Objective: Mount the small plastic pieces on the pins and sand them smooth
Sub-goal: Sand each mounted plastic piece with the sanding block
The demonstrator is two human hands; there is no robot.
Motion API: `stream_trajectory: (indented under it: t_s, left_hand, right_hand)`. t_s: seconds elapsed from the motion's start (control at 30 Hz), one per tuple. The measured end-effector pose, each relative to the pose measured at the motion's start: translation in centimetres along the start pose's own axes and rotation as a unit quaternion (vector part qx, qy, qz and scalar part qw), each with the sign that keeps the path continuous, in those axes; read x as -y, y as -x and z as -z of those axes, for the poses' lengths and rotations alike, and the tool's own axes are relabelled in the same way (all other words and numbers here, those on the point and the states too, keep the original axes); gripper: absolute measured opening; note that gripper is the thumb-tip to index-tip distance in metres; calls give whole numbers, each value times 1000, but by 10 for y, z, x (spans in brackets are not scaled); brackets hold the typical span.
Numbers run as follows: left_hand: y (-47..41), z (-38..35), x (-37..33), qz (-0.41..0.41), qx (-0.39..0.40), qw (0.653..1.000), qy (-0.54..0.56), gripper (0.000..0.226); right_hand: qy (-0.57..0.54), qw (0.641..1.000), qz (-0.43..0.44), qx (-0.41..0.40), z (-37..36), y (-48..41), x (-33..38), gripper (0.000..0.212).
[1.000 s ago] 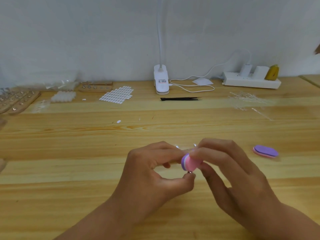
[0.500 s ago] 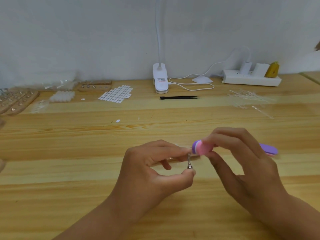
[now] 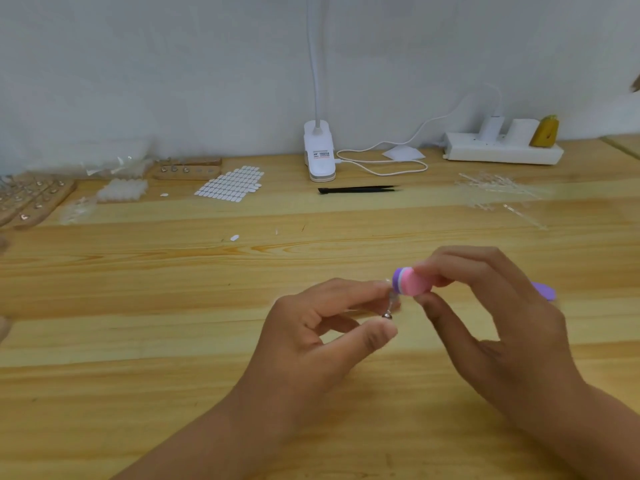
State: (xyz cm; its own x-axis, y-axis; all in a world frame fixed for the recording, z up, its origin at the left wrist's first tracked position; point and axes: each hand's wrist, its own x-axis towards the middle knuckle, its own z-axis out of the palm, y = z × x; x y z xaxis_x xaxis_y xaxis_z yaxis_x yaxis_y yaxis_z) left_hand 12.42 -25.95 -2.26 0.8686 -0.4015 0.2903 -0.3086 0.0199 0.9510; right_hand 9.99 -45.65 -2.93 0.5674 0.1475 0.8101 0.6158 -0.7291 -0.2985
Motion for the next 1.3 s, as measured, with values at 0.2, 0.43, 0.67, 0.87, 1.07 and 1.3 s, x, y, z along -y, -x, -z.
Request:
stream_trajectory:
  t_s: [0.2, 0.43, 0.67, 0.87, 1.07, 1.3]
  left_hand:
    - [1, -2, -4, -21, -4, 999, -32, 26]
    - [2, -2, -4, -42, -12, 998, -54, 26]
    - [0, -1, -9, -53, -30, 996, -62, 29]
    - [-1, 6, -13, -59, -43, 996, -57, 32]
    - [0, 5, -14, -54, -34, 993, -100, 29]
    - [0, 4, -13, -46, -26, 993, -103, 27]
  right_hand:
    - [-16, 1000, 11, 3, -4, 4, 6, 22]
    - [-37, 999, -4, -7, -9, 4, 12, 22]
    - [-94, 994, -41, -21, -8, 0, 14, 22]
    - [-97, 993, -63, -10, -8, 0, 12, 23]
    - [-68, 997, -37, -3, -10, 1, 13, 23]
    - [27, 999, 40, -2, -11, 2, 6, 22]
